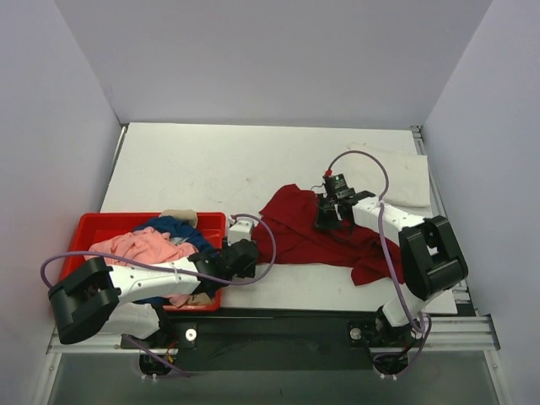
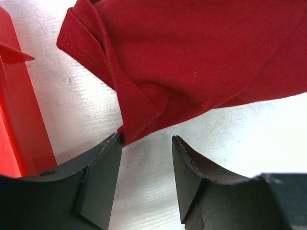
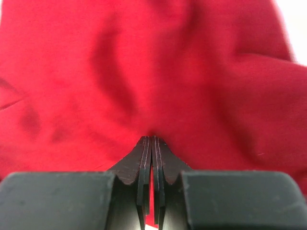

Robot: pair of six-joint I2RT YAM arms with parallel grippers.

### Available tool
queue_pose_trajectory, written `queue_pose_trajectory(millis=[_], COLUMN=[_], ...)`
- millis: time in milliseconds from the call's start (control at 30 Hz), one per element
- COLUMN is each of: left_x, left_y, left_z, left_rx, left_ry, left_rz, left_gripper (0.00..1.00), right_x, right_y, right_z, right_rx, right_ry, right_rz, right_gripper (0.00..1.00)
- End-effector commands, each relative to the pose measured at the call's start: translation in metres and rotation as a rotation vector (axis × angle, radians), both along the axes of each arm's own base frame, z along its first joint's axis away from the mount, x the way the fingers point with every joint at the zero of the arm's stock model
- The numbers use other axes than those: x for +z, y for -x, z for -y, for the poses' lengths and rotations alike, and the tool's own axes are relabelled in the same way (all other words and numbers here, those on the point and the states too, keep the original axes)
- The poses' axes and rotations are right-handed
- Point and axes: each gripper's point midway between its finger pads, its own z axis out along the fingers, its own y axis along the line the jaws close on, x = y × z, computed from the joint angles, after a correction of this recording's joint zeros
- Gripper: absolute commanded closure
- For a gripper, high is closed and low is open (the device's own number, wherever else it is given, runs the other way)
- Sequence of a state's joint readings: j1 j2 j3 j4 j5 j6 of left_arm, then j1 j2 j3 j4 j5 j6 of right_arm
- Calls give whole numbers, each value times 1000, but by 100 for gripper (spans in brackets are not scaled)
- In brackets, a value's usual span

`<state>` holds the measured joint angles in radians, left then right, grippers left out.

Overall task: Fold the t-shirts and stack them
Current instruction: Flatten out the tshirt

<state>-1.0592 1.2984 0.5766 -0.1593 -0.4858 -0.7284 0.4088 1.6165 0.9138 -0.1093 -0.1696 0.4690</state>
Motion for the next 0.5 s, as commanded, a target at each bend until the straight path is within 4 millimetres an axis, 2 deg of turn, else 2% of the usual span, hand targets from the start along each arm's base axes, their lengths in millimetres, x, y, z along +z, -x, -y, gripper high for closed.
queue_pose_trajectory(millis=[0, 267, 467], left_x=[6, 3, 2], left_y=[-4, -3, -5], left_z=[1, 14, 14], left_rx=[0, -37, -36], left_ry=[7, 52, 44], left_rz=[23, 14, 17], left_gripper=[43, 43, 43], right_x=[-11, -22, -27], right_y=[-2, 4, 8], right_z=[14, 44, 66], right_rx=[-64, -146, -205], right_ry=[-12, 44, 69], right_rz=[-44, -78, -93], right_gripper=[100, 100, 100])
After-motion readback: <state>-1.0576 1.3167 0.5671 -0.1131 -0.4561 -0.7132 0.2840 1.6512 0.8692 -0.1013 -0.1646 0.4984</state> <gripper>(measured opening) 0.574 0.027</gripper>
